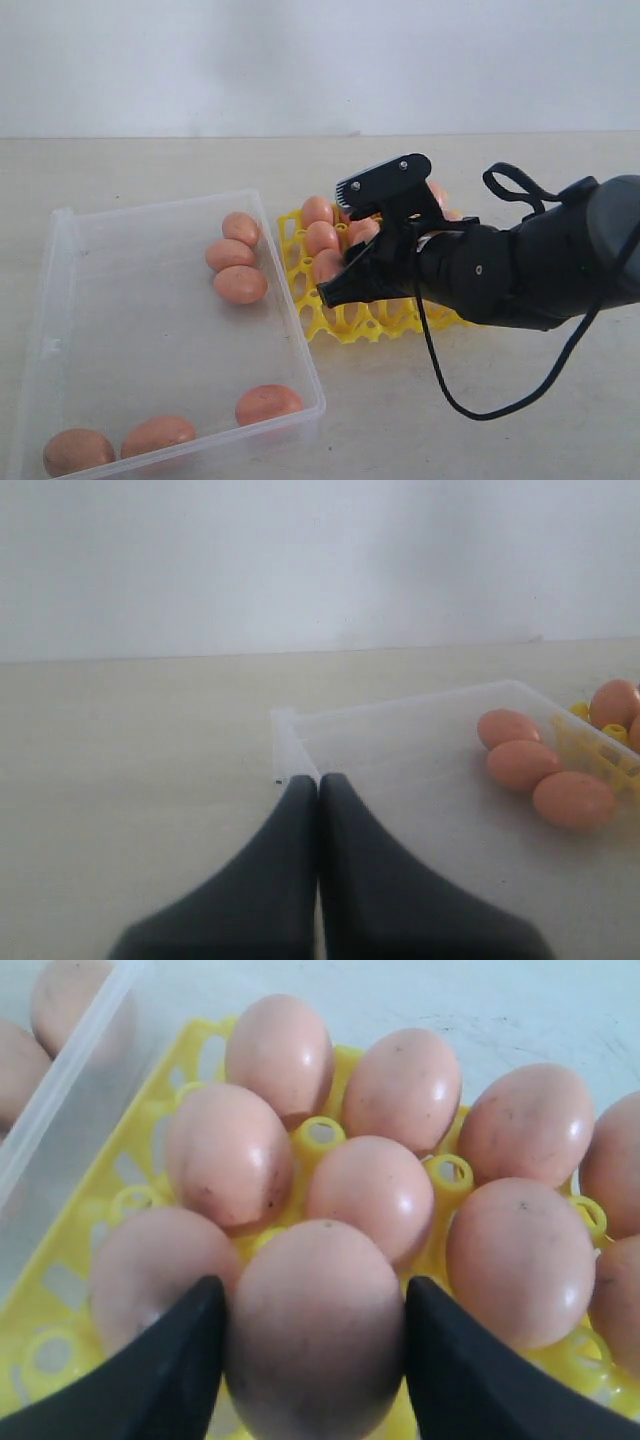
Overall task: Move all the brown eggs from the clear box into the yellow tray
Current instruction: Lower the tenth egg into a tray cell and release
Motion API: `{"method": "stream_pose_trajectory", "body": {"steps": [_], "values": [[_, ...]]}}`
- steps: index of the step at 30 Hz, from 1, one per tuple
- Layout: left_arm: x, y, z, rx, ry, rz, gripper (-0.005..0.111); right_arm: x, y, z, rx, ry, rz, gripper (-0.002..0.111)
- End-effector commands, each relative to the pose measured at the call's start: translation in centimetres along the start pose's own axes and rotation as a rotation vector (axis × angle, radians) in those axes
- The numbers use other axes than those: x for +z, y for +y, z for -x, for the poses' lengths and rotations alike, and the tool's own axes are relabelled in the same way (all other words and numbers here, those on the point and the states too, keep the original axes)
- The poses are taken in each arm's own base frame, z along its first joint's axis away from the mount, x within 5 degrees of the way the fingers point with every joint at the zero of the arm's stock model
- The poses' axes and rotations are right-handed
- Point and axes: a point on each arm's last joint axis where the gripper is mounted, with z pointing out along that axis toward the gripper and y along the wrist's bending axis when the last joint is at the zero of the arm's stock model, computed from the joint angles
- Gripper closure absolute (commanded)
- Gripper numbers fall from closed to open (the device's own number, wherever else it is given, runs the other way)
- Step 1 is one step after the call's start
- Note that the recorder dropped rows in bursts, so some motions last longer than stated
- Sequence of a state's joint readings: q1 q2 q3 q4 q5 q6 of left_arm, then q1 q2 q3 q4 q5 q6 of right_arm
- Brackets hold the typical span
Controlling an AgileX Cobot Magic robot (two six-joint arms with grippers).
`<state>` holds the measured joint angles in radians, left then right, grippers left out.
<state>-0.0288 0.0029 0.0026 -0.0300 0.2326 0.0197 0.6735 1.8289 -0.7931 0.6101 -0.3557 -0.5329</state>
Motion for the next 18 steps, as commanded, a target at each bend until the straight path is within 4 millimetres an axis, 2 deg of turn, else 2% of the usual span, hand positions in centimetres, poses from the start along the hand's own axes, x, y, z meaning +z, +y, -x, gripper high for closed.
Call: {"method": "stream_pose_trajectory", "body": {"steps": [1,18], "values": [[-0.04,-0.03,0.11,-0.004,-0.007,-0.005,0.111,0.08,0.33,0.98,0.007,-0.018,0.016,0.057],[-0.04,-0.03,0.11,-0.004,-0.007,-0.005,0.111,0.10,0.36,0.90,0.039,0.004,0.018,0.057]]}}
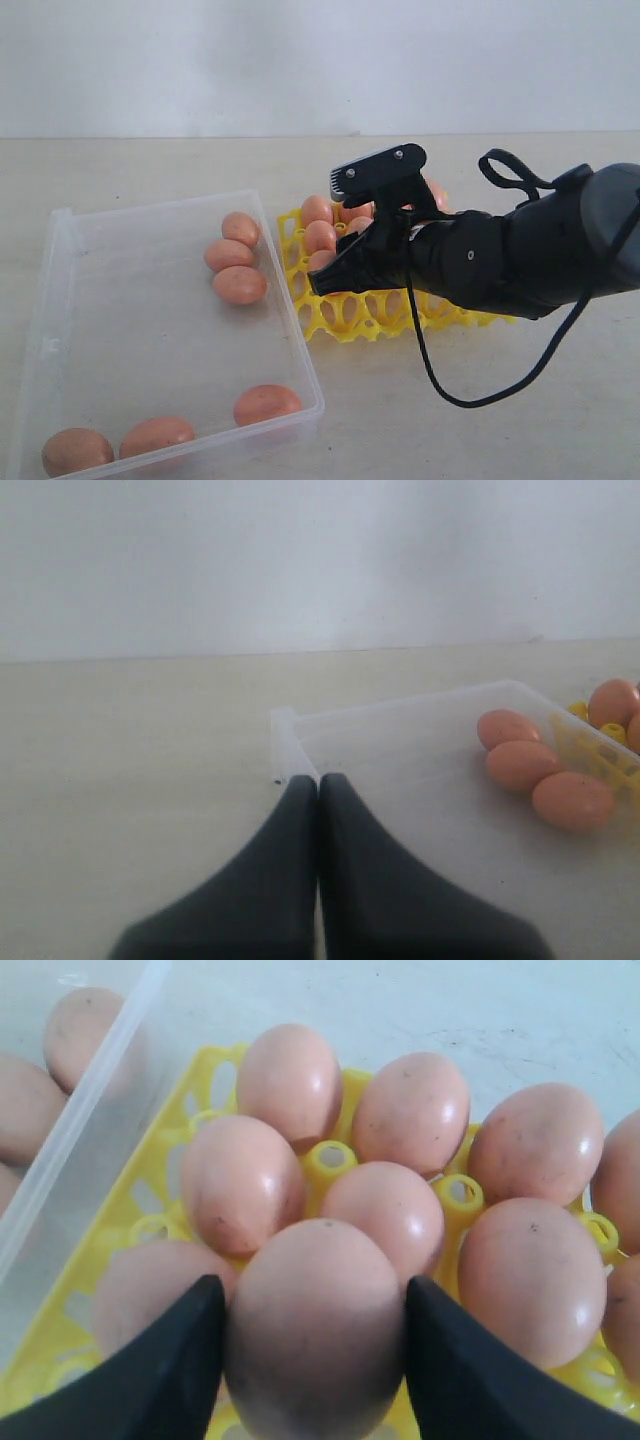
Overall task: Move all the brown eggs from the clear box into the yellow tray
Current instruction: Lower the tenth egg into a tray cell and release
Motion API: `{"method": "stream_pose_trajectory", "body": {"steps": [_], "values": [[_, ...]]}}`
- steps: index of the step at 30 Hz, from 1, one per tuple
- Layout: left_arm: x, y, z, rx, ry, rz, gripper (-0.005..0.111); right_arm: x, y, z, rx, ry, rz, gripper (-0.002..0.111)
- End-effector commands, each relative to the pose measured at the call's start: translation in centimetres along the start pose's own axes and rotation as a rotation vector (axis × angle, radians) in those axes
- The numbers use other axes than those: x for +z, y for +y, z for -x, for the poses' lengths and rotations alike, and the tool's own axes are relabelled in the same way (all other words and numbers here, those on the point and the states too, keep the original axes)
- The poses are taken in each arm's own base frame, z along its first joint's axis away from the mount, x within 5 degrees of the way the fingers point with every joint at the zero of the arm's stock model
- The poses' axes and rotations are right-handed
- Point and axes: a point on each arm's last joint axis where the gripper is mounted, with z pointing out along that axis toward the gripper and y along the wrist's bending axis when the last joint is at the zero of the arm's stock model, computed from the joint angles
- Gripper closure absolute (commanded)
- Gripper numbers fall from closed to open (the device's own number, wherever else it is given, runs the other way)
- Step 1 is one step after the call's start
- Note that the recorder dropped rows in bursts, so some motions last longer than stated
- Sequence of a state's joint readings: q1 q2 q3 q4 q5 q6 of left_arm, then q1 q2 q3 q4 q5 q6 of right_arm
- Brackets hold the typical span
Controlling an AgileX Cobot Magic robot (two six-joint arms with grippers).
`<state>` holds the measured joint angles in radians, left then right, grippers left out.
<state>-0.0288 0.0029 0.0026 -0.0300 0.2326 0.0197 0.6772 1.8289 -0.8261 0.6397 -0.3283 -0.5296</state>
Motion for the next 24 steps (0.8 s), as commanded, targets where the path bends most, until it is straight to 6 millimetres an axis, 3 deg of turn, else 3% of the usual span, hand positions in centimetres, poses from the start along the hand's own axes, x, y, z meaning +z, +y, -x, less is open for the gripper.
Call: {"method": "stream_pose_trajectory", "body": {"steps": [1,16,17,20,24], "values": [[0.0,0.0,0.1,-0.004,-0.007,-0.005,0.111,0.0,0.1,0.0,0.005,0.011,0.008,0.057],[0.0,0.0,0.1,-0.004,-0.007,-0.005,0.111,0.8,0.0,-1.2,-0.011,0.050,-0.016,0.057],[0.0,0.0,0.1,-0.004,-0.007,-0.005,0.111,0.8,0.0,-1.2,-0.011,0.050,-0.016,0.056],[0.0,0.0,0.1,-0.004,-0.007,-0.005,0.111,0.7,0.0,-1.1,0.003,0.052,-0.013,0.038],[0.0,0.0,0.1,-0.004,-0.007,-0.005,0.111,0.6,0.1,-1.2,0.020,0.070,-0.004,0.037]]}}
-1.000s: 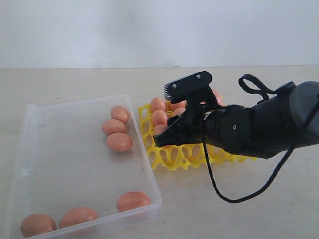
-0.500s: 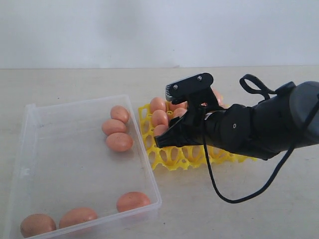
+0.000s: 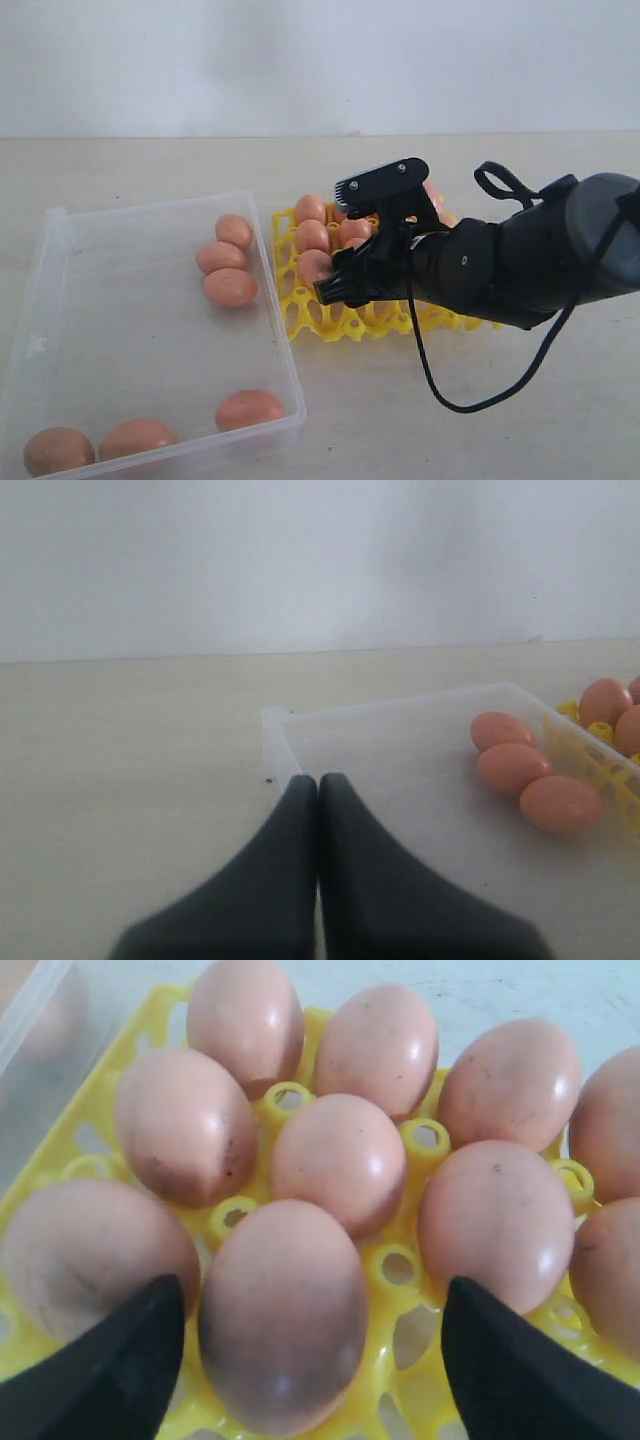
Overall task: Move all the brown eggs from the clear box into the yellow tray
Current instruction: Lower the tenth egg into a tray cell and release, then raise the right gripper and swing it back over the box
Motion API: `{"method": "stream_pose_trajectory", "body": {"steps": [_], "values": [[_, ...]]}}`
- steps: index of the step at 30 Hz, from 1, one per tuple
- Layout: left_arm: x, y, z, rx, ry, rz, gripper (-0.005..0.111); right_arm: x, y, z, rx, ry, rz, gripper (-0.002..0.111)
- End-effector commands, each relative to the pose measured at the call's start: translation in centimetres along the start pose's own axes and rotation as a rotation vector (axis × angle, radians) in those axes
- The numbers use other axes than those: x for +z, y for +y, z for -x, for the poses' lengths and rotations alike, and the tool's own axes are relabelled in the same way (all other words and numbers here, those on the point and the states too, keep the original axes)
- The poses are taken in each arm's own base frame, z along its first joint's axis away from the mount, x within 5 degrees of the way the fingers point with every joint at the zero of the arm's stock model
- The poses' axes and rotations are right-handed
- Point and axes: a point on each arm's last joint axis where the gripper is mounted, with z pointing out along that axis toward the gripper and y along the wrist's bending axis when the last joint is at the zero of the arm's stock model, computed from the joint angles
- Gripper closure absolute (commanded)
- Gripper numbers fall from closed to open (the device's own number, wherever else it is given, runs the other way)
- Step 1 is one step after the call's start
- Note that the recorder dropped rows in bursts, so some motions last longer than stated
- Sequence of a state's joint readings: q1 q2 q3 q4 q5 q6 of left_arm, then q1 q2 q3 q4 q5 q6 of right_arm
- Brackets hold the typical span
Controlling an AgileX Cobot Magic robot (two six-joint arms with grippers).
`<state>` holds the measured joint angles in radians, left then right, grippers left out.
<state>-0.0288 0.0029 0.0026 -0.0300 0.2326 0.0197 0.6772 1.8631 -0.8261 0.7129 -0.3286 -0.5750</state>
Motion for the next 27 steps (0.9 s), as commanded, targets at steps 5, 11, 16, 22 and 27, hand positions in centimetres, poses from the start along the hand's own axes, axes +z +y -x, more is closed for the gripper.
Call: {"method": "stream_pose_trajectory", "body": {"steps": [5,11,16,22,27], "values": [[0.0,0.0,0.1,-0.004,-0.007,-0.005,0.111,-0.8,0.2,0.6,0.011,0.002,0.027,0.037],[0.0,0.0,0.1,-0.004,-0.007,-0.005,0.111,-2.8,0.2,2.2,0.027,-0.034,0.064,0.039],[0.0,0.0,0.1,-0.004,-0.007,-0.005,0.111,-5.0,0.3,3.7,0.037,-0.060,0.114,0.040],[0.0,0.0,0.1,-0.004,-0.007,-0.005,0.111,-8.0,0.4,5.2,0.051,-0.088,0.181,0.040],[0.0,0.0,0.1,-0.004,-0.007,-0.005,0.111,-9.8,0.7,5.7,0.051,-0.075,0.242,0.044]]}}
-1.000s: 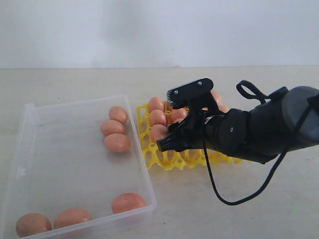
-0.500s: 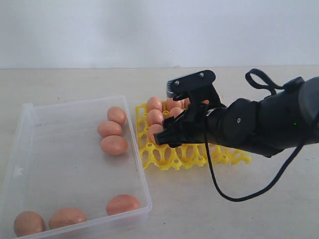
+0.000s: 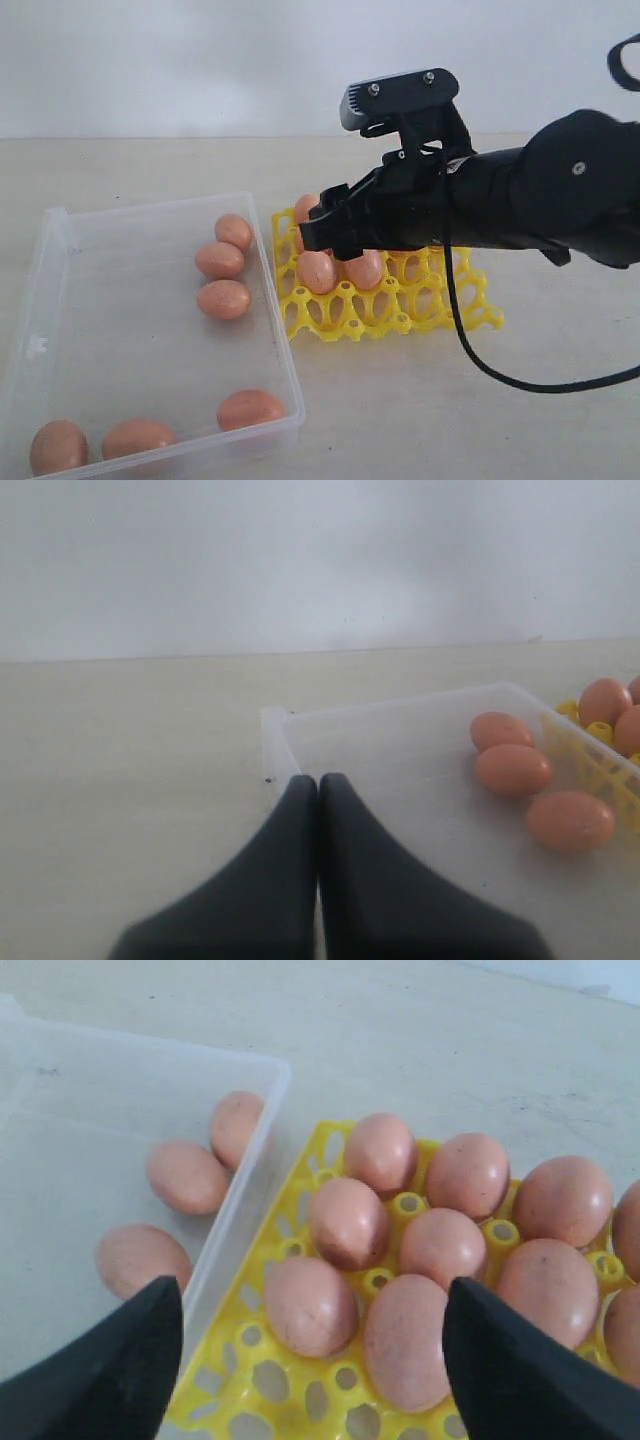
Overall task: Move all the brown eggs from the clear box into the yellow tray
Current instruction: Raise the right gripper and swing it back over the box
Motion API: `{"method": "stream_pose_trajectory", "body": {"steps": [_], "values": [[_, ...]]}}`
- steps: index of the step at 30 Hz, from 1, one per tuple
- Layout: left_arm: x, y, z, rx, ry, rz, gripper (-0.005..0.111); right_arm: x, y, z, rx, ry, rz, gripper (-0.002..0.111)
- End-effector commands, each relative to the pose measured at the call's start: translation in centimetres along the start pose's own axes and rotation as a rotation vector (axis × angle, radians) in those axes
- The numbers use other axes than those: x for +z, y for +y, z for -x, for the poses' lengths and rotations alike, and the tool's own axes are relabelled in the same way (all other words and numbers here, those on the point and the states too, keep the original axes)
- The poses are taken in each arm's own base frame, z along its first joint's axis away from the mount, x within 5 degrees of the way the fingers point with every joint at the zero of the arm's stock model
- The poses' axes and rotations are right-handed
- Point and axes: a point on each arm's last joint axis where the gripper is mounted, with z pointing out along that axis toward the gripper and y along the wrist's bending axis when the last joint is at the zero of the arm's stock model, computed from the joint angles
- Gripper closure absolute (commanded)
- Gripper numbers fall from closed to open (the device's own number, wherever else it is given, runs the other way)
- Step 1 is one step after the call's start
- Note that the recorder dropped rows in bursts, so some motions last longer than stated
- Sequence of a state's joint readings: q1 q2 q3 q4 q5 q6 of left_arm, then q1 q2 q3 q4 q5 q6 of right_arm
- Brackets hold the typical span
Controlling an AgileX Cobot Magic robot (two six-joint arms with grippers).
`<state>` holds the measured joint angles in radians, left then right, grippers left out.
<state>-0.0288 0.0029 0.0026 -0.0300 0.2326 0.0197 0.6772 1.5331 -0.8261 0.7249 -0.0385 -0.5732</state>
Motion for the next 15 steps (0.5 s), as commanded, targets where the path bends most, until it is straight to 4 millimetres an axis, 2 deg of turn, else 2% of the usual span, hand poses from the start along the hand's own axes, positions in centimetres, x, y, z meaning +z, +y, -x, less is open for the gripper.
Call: {"method": "stream_pose_trajectory", "body": {"steps": [1,3,5,10,12,15], "values": [[0.0,0.0,0.1,-0.004,-0.007,-0.005,0.111,-1.3,0.5,0.6,0.000,0.007,0.049,0.048],[0.0,0.0,0.1,-0.004,-0.007,-0.005,0.111,-1.7,1.1,1.1,-0.011,0.006,0.076,0.053],[0.0,0.0,0.1,-0.004,-0.007,-0.005,0.111,-1.9,2.2,2.0,-0.027,-0.002,0.119,0.053],[0.0,0.0,0.1,-0.004,-0.007,-0.005,0.111,-2.3,6.2,4.3,-0.130,-0.012,0.252,0.053],[0.0,0.0,0.1,-0.004,-0.007,-0.005,0.111,-1.9,7.9,4.7,-0.207,0.030,0.311,0.053],[0.0,0.0,0.1,-0.004,-0.007,-0.005,0.111,-0.8,10.5,4.3,-0.344,0.184,0.402,0.053]]}}
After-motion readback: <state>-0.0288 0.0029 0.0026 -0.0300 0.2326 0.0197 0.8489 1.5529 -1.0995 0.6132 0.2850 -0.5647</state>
